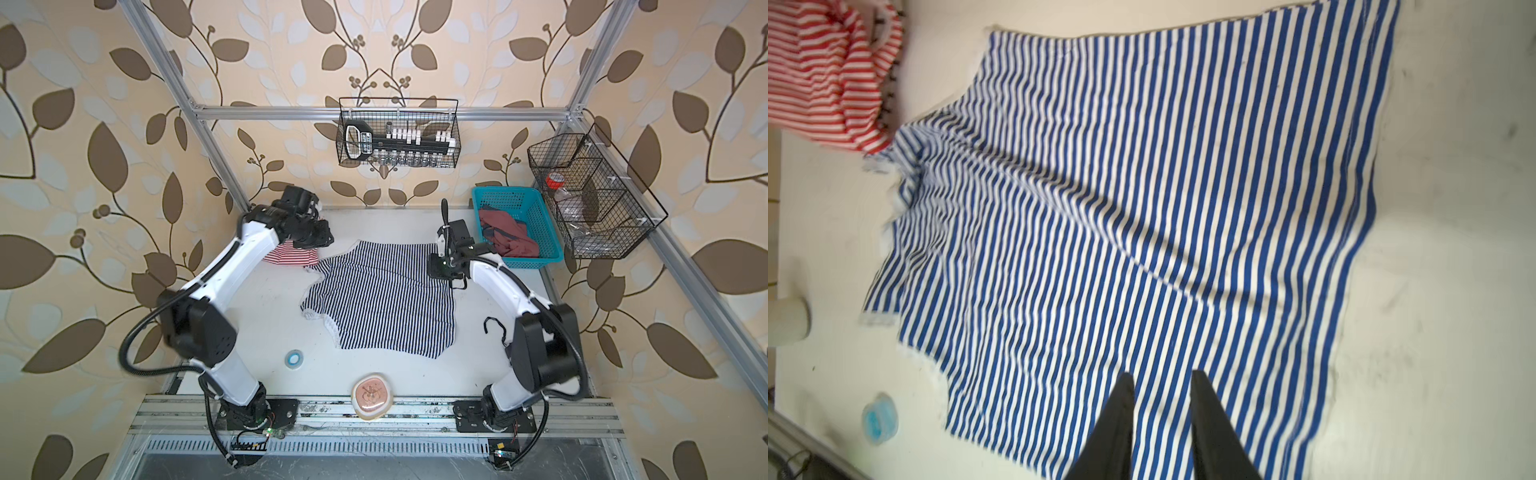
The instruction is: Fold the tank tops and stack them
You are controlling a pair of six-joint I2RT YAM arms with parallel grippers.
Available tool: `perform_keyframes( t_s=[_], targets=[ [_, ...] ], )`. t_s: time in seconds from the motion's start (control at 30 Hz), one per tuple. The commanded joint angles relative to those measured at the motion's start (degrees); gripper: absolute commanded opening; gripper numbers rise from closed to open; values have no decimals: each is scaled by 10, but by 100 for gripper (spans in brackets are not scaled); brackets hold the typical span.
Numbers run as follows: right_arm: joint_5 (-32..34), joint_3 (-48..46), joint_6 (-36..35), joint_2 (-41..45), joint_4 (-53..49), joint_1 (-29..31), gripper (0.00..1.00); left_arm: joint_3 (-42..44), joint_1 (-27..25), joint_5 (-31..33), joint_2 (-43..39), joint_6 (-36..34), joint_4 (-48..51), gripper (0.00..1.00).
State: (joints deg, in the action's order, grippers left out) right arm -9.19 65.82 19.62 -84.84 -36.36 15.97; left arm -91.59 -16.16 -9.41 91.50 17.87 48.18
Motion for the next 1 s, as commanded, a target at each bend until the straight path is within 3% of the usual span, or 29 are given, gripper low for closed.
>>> perform_keyframes(
  t_s=[0.0,0.17,0.33,0.6,0.97],
  targets=[
    [57,-83,31,58,-75,39,28,114,-7,-40,-83,18,13,37],
    [113,-165,112,151,-121,143,30,252,-36,-48,-168,33,57,38],
    [150,-202,185,193,-172,197,26,316,-102,-39,-184,53,61,38],
    [123,-280,244,251,-164,203,26,408,-157,-55,-148,98,-5,39],
    [66,-352,264,229,-40,203,39,444,-168,-75,-111,111,-57,42]
  ],
)
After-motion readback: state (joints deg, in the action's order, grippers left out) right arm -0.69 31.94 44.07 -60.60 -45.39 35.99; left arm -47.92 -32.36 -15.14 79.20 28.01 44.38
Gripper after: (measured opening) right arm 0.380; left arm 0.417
